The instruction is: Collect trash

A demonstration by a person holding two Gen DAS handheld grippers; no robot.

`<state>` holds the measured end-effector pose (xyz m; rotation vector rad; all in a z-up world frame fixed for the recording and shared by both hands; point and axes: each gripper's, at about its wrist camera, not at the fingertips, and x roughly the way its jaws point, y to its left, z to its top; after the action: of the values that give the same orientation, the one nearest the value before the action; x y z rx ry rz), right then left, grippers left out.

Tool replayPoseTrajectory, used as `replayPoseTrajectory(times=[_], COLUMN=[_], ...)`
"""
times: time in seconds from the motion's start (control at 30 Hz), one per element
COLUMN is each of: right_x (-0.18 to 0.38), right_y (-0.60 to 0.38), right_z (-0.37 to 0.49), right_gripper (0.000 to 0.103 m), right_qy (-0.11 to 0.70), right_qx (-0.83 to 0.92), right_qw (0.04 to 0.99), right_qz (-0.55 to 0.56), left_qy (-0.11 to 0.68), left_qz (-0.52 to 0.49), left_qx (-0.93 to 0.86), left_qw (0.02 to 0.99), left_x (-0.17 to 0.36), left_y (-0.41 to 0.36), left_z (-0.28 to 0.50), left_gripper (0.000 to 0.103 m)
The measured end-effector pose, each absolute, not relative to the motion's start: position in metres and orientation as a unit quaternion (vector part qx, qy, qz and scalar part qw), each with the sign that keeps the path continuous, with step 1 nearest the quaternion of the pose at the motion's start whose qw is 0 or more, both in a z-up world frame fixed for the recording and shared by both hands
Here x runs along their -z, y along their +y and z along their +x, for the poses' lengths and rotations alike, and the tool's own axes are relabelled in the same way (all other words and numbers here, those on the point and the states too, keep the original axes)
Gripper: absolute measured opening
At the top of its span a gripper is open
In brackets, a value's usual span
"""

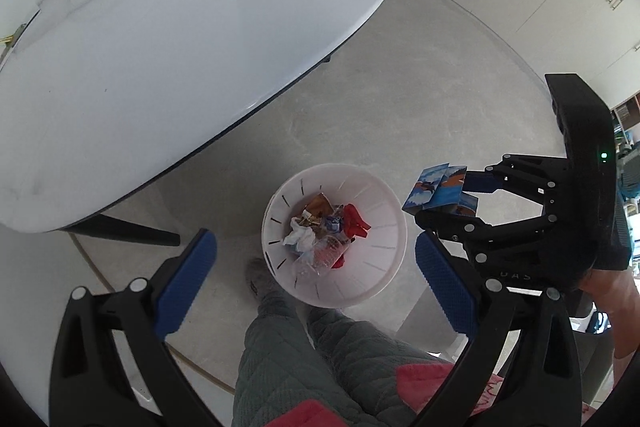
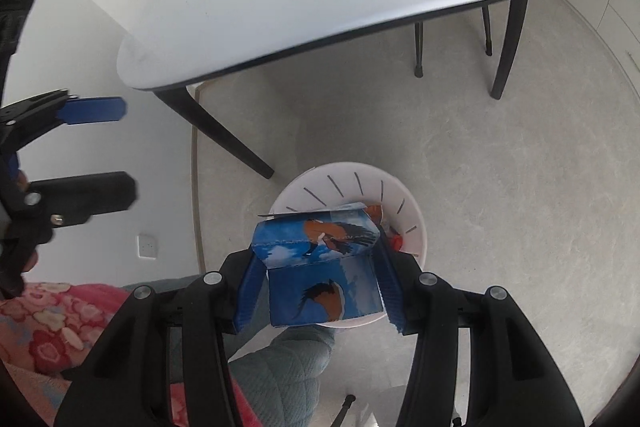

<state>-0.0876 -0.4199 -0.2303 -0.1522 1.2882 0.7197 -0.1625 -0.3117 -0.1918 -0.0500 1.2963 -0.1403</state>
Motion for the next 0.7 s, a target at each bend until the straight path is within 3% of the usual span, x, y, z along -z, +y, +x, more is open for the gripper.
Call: replayPoseTrajectory(times=[0.17,0.3,0.5,0.7], right_x=[0.274,0.311,0.315,0.283], right_y=[-0.423,-0.417,-0.421,-0.423], right_z=[-0.113,-0.116,-0.118,-0.111], right_gripper=[0.052,0.074,0.096,0.101], right_qy=[0.604,0.631,0.643,0.641], right_qx=[-0.327,-0.323,-0.289,-0.241], right_qw=[0.723,0.7,0.706,0.725], right_qz=[-0.078,-0.081,-0.076,-0.075], left_qy=[0.614,0.627,0.636,0.608], left_qz=[-0.011,-0.015,-0.032,-0.026], left_qx=[0.043,0.031,0.017,-0.011], left_qw=[0.788,0.779,0.771,0.793], left_x=[0.204,0.221,0.231,0.201], left_y=[-0.307,-0.304,-0.298,-0.286], left_z=[-0.162,-0.159,-0.155,-0.152], left_gripper=[0.095,0.095,0.095,0.095])
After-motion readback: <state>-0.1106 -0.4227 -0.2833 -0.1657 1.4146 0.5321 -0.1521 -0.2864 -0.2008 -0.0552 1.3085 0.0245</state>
